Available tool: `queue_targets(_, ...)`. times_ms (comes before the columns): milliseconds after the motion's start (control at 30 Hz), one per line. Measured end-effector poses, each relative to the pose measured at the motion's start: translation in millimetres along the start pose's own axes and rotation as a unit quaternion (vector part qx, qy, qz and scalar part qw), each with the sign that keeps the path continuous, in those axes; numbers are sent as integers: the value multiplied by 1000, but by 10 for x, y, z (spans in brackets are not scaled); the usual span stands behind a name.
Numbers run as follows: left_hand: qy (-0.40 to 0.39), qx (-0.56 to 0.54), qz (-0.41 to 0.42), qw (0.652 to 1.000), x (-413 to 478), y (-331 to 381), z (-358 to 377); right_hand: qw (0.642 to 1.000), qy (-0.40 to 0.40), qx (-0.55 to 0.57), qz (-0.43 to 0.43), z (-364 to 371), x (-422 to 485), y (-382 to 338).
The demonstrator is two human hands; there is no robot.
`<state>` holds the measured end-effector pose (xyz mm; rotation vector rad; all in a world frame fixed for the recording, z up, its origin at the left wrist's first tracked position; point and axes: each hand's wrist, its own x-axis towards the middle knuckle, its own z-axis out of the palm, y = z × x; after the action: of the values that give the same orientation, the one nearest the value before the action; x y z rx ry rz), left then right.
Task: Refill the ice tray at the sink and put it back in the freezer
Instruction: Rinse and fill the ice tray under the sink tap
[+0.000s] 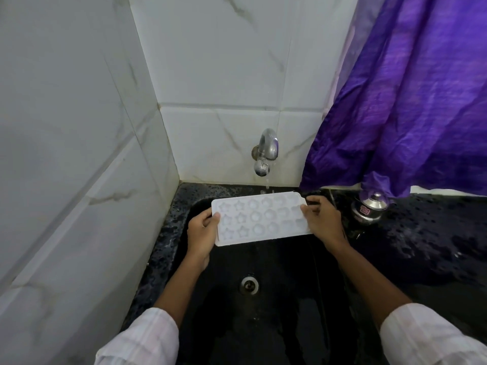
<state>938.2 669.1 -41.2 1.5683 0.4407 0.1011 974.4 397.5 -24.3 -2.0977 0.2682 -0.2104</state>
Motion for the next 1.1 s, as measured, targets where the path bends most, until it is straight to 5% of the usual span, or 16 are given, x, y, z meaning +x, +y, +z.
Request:
queue_targets(167, 52, 4, -5, 999, 115, 68, 96, 994, -45, -76, -70, 111, 105, -130)
queue_targets(333, 76, 26, 5, 997, 184, 74, 161, 945, -118, -225, -204, 294, 135, -225)
queue_targets(567, 92, 45, 20, 995, 244, 110, 159, 906, -190, -304, -226, 442, 221, -304)
queue_targets(1100, 105, 56, -3, 993, 254, 192, 242, 904, -126, -306, -270, 448, 271, -463)
